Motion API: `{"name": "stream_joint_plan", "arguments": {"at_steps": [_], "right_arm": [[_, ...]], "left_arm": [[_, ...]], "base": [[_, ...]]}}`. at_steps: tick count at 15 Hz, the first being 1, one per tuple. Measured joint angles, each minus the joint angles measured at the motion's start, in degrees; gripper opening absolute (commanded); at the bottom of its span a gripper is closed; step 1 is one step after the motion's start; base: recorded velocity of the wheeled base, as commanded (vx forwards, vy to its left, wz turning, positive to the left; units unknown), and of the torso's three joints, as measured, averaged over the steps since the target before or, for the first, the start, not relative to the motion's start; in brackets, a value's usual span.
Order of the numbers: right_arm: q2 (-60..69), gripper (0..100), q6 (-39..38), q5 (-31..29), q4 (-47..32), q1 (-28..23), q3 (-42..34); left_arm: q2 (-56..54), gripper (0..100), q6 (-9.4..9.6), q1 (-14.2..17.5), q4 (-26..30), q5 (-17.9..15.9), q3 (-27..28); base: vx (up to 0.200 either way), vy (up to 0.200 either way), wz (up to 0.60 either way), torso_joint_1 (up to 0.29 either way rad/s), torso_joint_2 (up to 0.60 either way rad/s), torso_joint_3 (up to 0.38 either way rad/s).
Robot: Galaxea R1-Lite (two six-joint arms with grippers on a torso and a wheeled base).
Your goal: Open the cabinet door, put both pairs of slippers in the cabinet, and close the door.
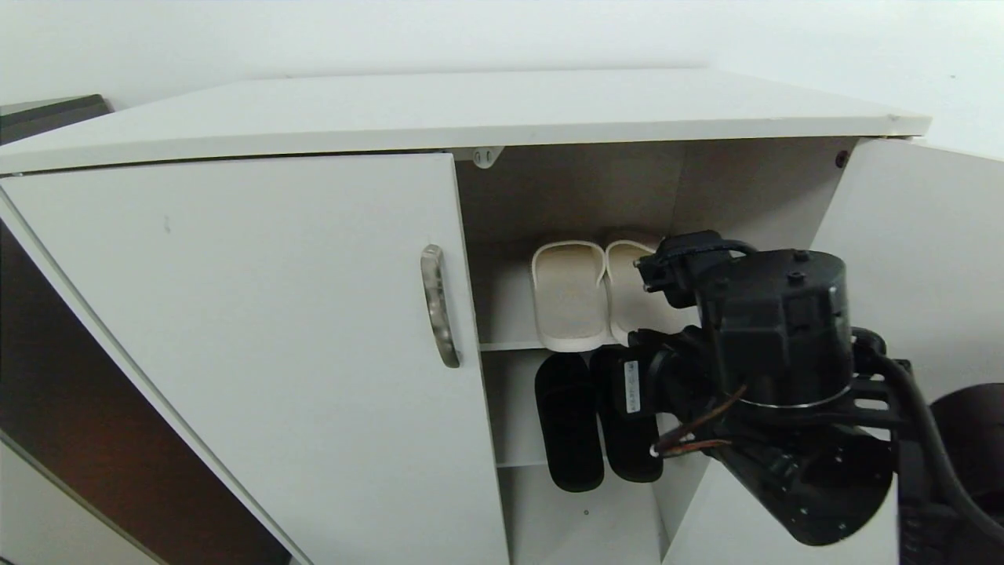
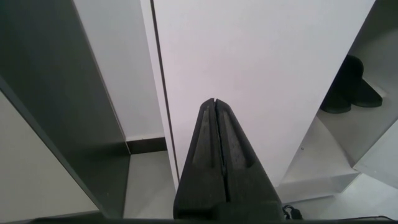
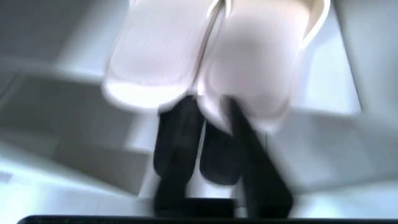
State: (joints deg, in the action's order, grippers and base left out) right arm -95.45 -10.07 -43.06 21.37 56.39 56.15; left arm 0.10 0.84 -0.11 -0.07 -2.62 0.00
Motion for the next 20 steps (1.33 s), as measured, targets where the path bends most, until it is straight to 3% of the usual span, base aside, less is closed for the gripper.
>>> {"name": "stream_joint_plan", "arguments": {"at_steps": [6,20], "right_arm": [[2.51,0,-0.11,0.44,0.71,1.23,-3.04],[2.93,0,0.11,2.44,2.77,1.16,-6.02]], "left_arm": [[0.0,0,-0.05,0.0,0.0,0.0,0.0],[0.0,0,-0.06,0.0,0.05,0.02,0.0]], "base": [[0.0,0.0,0.0,0.0,0.0,0.0],[-0.2,0.0,0.0,0.002,0.0,0.003]]}}
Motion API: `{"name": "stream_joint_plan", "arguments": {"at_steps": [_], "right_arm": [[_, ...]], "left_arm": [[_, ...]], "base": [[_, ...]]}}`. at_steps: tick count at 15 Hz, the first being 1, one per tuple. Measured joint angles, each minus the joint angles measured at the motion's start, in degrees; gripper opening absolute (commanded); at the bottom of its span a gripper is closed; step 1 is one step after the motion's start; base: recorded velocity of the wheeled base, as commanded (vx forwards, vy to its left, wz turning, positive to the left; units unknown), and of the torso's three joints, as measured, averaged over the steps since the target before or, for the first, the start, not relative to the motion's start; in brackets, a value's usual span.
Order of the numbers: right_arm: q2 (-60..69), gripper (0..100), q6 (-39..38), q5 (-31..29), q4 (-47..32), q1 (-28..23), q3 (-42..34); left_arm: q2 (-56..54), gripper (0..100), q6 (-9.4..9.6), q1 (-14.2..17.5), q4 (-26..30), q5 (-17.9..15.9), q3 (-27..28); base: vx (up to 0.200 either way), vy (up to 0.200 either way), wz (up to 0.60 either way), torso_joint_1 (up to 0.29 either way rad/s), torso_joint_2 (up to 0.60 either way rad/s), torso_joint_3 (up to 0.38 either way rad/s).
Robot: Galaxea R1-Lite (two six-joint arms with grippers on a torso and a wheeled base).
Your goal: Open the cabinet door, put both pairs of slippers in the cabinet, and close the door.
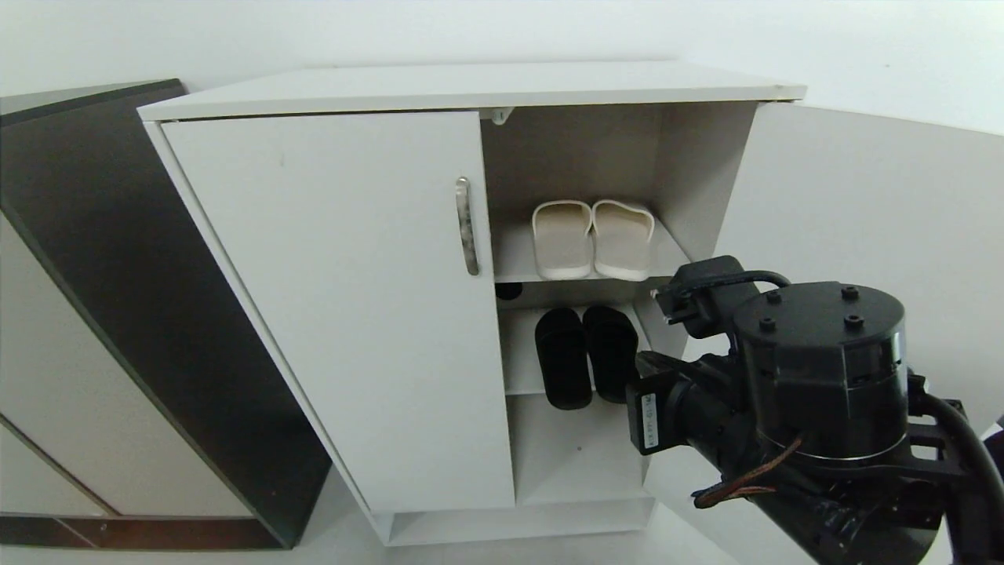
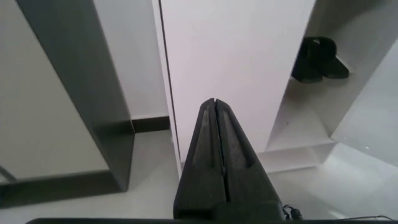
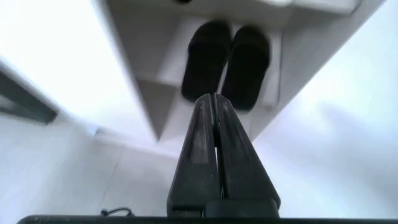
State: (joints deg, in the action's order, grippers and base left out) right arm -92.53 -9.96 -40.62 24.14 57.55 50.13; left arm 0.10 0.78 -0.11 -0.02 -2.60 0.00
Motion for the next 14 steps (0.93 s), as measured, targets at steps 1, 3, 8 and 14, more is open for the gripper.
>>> {"name": "stream_joint_plan", "arguments": {"at_steps": [1,3,8,14], "right_arm": [[0.05,0,0.02,0.22,0.35,-0.06,-0.35],[0.05,0,0.13,0.37,0.4,-0.48,-0.77],[-0.04,0,0.68,0.37,0.35,-1.61,-1.45],[-0.06,0,0.72,0.35,0.38,-1.82,-1.62]], "left_arm": [[0.0,0,0.01,0.0,-0.05,0.0,0.0],[0.0,0,0.01,0.0,-0.05,-0.02,0.0],[0.0,0,0.01,0.0,-0.05,0.02,0.0],[0.0,0,0.0,0.0,-0.02,0.02,0.0]], "base": [[-0.2,0.0,0.0,-0.002,0.0,0.002],[-0.2,0.0,0.0,0.002,0.0,0.005],[-0.16,0.0,0.0,0.0,0.0,0.0],[0.0,0.0,0.0,0.0,0.0,0.0]]}}
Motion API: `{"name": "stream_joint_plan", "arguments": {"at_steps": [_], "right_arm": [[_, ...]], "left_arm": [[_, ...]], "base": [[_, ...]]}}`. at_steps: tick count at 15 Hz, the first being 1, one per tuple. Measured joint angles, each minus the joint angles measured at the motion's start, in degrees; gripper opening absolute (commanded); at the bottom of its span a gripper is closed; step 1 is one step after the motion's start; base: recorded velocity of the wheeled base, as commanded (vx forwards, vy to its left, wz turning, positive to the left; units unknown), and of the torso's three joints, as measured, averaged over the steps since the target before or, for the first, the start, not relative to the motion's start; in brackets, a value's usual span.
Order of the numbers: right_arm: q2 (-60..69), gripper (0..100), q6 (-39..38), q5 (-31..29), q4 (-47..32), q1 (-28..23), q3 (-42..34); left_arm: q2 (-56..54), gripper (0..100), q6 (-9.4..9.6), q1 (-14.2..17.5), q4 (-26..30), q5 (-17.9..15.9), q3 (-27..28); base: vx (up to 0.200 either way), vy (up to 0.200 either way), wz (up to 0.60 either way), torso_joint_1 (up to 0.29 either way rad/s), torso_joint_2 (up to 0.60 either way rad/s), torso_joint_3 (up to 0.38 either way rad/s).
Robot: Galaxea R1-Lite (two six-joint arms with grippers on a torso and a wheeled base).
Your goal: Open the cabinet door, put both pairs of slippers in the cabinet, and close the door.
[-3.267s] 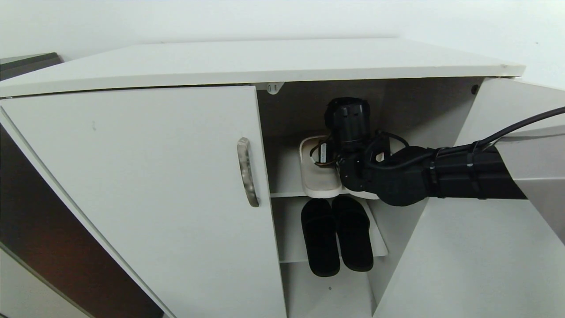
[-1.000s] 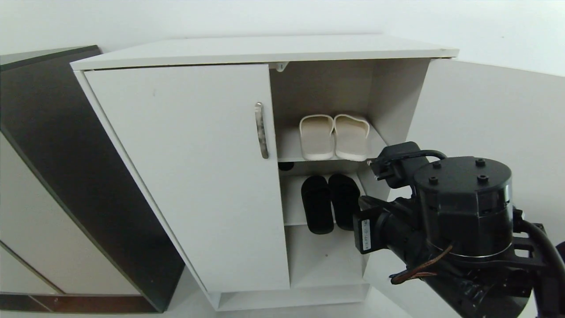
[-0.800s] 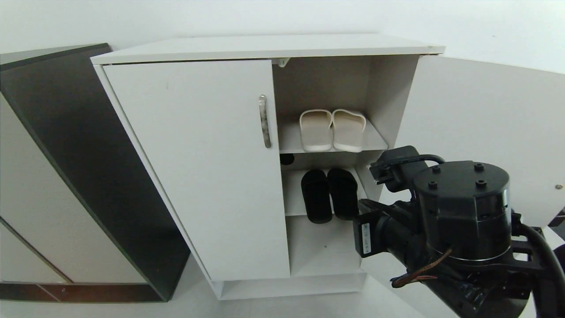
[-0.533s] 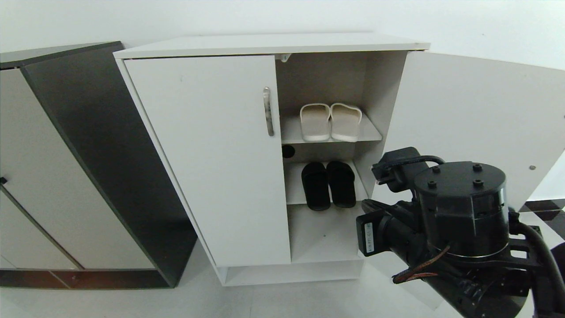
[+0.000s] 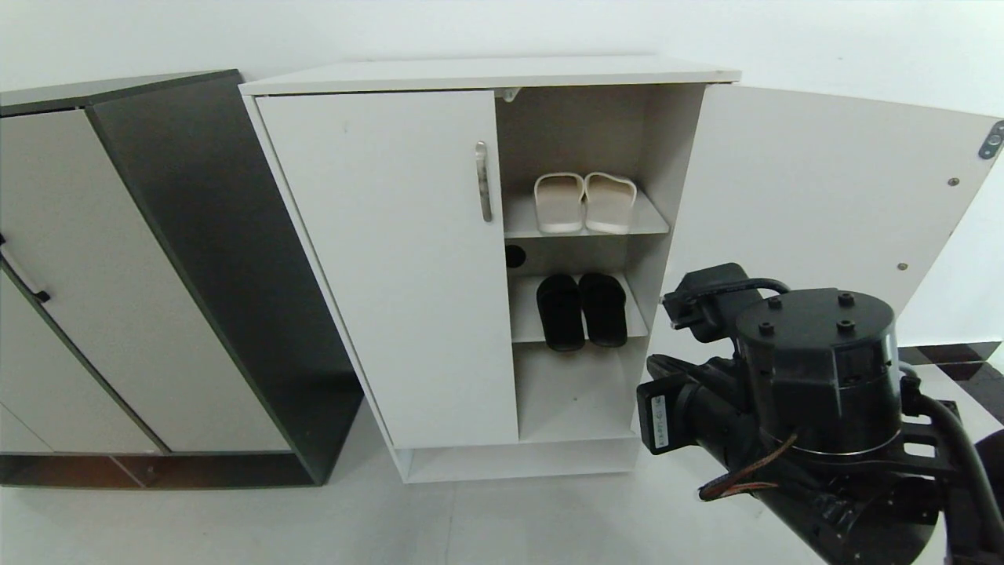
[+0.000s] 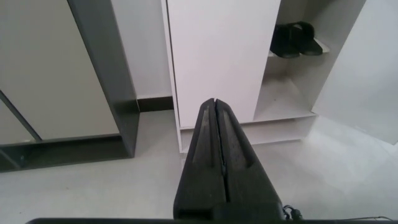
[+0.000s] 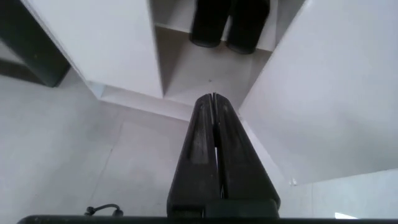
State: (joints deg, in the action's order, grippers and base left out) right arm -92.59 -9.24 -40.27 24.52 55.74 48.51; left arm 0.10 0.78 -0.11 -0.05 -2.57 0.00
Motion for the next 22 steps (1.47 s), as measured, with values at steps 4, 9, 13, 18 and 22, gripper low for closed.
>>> {"name": "stream_joint_plan", "arguments": {"at_steps": [4,9,13,18,22], "right_arm": [[-0.05,0,-0.01,0.01,-0.02,0.0,-0.05],[-0.07,0,0.0,0.01,-0.02,-0.06,-0.09],[-0.18,0,0.0,0.01,0.0,-0.06,-0.09],[-0.33,0,0.0,0.06,-0.18,-0.12,-0.11],[-0.38,0,0.0,0.01,0.02,-0.12,-0.09]], "left_arm": [[0.0,0,0.01,0.01,-0.02,0.01,0.0],[0.0,0,0.01,0.0,-0.02,0.01,0.0],[0.0,0,0.0,0.0,-0.02,0.0,0.0],[0.0,0,0.01,0.0,0.02,-0.05,-0.02],[0.0,0,0.01,-0.02,-0.05,-0.02,0.02]], "base": [[0.0,0.0,0.0,0.0,0.0,0.0],[0.0,0.0,0.0,0.0,0.0,0.0],[0.0,0.0,0.0,0.0,0.0,0.0],[0.0,0.0,0.0,0.022,-0.22,-0.282],[0.0,0.0,0.0,0.069,-0.52,-0.359]]}}
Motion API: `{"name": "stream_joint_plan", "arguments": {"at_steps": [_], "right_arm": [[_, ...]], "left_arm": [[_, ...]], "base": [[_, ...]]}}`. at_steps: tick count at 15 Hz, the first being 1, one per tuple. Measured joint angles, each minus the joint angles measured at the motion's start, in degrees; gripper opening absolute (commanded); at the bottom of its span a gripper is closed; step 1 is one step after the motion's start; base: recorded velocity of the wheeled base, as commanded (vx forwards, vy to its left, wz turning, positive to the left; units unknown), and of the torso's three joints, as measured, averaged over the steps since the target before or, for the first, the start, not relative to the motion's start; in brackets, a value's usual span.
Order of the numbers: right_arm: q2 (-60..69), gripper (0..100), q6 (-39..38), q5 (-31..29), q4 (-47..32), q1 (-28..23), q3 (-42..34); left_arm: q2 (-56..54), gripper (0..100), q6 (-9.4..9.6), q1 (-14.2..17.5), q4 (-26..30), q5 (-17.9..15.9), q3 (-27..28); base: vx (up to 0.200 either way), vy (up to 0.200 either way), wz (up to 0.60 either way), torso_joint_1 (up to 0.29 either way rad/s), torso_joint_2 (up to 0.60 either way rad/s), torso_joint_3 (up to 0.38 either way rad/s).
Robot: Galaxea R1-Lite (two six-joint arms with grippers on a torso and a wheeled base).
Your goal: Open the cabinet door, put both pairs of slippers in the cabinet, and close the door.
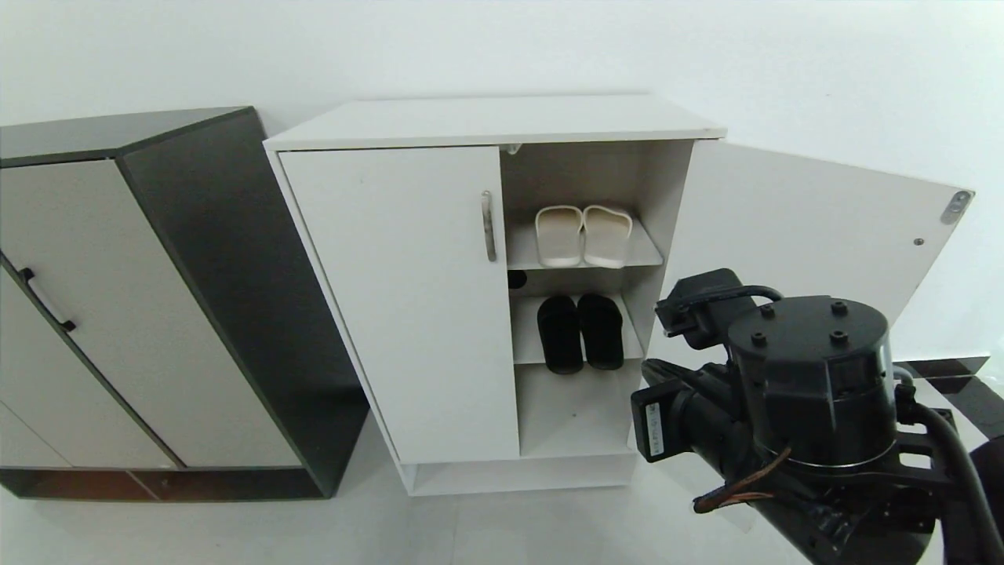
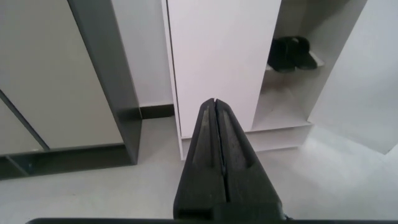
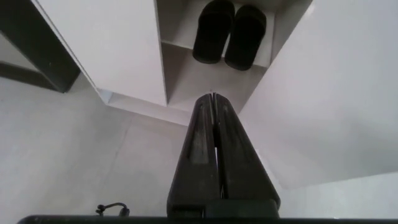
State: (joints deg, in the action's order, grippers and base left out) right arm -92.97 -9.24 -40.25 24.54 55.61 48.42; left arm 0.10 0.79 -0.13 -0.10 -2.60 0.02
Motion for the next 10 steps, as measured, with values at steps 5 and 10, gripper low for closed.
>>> {"name": "stream_joint_plan", "arguments": {"at_steps": [5,10], "right_arm": [[0.0,0,0.0,0.0,-0.02,0.0,-0.24],[-0.02,0,0.13,0.0,-0.02,0.01,-0.29]], "left_arm": [[0.0,0,-0.01,0.02,0.02,0.0,-0.02],[0.0,0,-0.01,0.02,0.02,-0.02,-0.02]], "base": [[0.0,0.0,0.0,0.136,-0.46,-0.337],[0.0,0.0,0.0,0.167,-0.48,-0.313]]}}
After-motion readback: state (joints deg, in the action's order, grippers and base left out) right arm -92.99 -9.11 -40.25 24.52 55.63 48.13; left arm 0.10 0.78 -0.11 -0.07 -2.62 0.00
